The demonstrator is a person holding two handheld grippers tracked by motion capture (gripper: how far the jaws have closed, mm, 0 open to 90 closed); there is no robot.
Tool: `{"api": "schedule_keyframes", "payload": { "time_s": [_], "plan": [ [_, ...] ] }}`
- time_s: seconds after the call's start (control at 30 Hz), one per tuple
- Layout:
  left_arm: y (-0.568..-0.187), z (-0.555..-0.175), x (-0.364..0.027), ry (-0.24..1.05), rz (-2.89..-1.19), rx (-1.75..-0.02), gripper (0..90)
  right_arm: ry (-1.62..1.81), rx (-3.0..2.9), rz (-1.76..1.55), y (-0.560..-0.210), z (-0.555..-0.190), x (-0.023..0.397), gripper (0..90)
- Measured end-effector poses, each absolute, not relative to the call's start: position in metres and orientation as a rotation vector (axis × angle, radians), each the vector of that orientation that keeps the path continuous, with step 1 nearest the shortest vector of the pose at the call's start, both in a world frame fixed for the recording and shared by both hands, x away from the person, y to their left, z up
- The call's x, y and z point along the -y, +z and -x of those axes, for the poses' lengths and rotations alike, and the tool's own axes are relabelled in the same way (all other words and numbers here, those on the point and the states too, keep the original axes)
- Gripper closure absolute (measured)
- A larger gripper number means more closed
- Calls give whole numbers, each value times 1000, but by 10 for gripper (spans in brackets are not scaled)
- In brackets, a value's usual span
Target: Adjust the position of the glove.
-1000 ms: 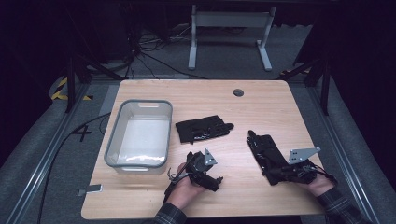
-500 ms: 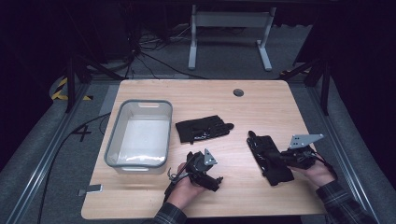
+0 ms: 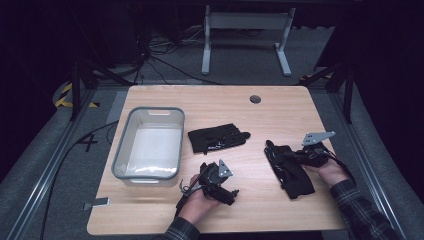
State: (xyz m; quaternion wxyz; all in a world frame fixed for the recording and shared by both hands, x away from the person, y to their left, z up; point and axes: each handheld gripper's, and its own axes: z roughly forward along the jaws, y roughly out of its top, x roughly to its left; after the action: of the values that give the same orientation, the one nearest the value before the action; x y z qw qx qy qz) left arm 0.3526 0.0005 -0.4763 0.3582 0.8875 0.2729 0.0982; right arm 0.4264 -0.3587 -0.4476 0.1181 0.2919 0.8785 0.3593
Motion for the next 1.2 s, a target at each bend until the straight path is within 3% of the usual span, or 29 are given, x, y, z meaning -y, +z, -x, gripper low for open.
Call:
{"api": "schedule_keyframes", "payload": {
  "time_s": [1.07,1.13,1.2],
  "plan": [
    [-476,-352,0,246,-2296,-693,2,1029,-2589,-850,-443,-393,372,893],
    [-476,-352,0,247,-2295,-690,2,1043,-2570,-857,-441,-392,374,792],
    [-476,-351,0,244,-2297,-688,2,1053,-2556,-877,-439,-391,378,747]
  ]
}}
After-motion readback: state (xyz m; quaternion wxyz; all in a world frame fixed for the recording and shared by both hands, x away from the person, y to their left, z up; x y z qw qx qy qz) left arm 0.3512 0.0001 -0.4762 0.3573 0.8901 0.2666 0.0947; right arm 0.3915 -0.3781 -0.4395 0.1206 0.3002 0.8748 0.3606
